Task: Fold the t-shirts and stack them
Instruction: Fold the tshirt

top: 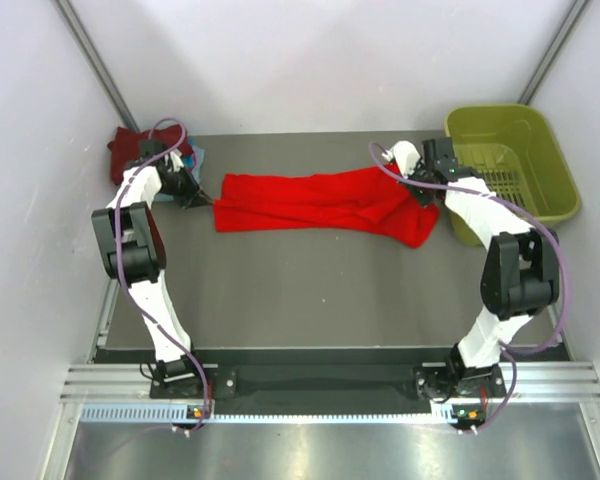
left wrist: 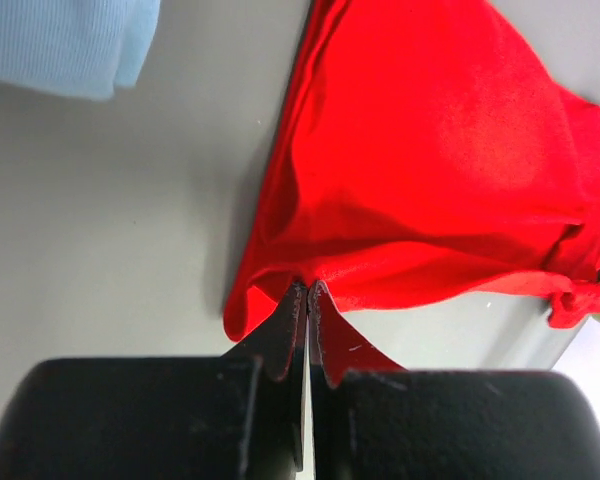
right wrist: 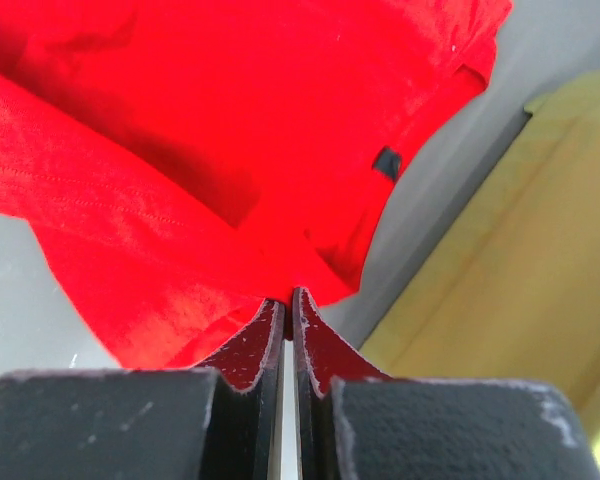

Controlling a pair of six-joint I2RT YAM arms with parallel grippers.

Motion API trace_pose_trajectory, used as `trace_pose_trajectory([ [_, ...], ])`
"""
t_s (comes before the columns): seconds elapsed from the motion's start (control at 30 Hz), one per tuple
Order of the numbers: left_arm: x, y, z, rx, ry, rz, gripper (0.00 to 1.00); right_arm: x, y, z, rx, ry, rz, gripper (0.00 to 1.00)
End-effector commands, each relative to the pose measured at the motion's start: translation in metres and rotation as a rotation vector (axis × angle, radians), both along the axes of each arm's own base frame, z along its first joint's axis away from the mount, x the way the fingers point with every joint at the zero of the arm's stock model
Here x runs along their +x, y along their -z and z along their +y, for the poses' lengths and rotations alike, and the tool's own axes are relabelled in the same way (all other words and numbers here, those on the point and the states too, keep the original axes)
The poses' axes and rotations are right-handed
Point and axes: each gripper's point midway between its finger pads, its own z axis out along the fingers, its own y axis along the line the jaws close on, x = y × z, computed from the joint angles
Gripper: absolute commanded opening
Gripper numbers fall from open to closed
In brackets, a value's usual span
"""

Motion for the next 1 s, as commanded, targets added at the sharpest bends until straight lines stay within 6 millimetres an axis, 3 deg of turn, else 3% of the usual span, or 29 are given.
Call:
trace_pose_trajectory([
  [0.0,0.022,-0.019,0.001,0.027,0.027,-0.1,0.0,0.034,-0.028,0.001,0.029,0.034,-0.103,0.0],
  [0.43,0.053,-0.028,-0.022,0.026,0.088,-0.185,0.0,0.086,-0.036,-0.009,0.02,0.087,-0.156,0.0],
  [0.7,0.057,-0.01,-0.017,0.072,0.081,-0.163,0.01,0.118,-0.015,-0.009,-0.013,0.111,-0.16,0.0],
  [0.83,0.062,-0.01,-0.013,0.11,0.07,-0.174,0.14,0.127,-0.004,-0.006,-0.035,0.124,-0.161,0.0],
  [0.87,0.063,-0.014,-0.011,0.122,0.066,-0.182,0.39,0.128,-0.003,-0.006,-0.04,0.136,-0.167,0.1],
  [0.93,0.066,-0.021,0.0,0.187,0.047,-0.199,0.47,0.131,-0.009,-0.007,-0.053,0.154,-0.192,0.3],
  [0.97,0.067,-0.036,0.001,0.205,0.048,-0.227,0.49,0.131,-0.016,-0.005,-0.038,0.172,-0.208,0.43],
])
